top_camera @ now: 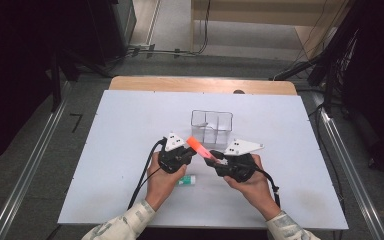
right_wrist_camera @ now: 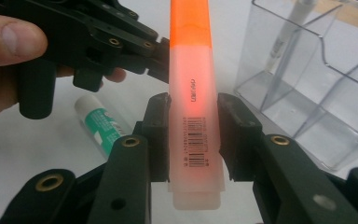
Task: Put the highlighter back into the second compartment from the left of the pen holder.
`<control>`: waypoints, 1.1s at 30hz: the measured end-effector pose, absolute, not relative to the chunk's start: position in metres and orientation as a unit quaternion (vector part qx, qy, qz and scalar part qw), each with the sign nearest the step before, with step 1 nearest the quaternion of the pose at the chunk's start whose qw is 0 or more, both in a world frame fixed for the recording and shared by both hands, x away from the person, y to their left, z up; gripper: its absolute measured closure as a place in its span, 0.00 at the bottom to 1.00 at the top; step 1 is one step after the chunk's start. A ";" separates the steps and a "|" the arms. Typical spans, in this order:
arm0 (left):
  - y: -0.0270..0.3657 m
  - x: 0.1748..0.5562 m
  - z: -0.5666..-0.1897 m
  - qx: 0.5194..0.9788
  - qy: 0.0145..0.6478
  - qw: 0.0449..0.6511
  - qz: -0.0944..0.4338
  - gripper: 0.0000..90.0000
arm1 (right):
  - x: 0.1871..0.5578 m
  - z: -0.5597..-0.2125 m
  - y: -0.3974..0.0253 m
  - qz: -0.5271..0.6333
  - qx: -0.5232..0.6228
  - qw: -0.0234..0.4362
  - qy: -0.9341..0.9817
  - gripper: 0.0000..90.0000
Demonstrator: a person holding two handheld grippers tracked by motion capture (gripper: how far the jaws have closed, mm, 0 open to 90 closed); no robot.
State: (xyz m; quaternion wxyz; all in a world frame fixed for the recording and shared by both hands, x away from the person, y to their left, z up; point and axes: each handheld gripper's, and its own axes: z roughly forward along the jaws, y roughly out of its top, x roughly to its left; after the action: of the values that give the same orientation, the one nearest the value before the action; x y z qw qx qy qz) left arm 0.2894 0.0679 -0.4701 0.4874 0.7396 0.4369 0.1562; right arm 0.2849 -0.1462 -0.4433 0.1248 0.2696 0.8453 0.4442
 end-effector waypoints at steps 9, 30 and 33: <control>0.065 0.284 -0.465 0.740 0.420 0.501 0.158 1.00 | 0.286 -0.445 -0.143 0.442 0.266 0.125 0.847 0.72; 0.060 0.278 -0.460 0.752 0.401 0.481 0.205 1.00 | 0.286 -0.452 -0.139 0.433 0.271 0.118 0.851 0.72; 0.070 0.284 -0.462 0.741 0.425 0.481 0.198 1.00 | 0.287 -0.453 -0.141 0.433 0.274 0.118 0.850 0.72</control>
State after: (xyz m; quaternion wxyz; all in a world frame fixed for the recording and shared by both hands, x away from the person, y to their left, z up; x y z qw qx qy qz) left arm 0.2835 0.0699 -0.4625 0.4812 0.7406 0.4253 0.1977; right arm 0.2866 -0.1405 -0.4532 0.1175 0.2742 0.8505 0.4333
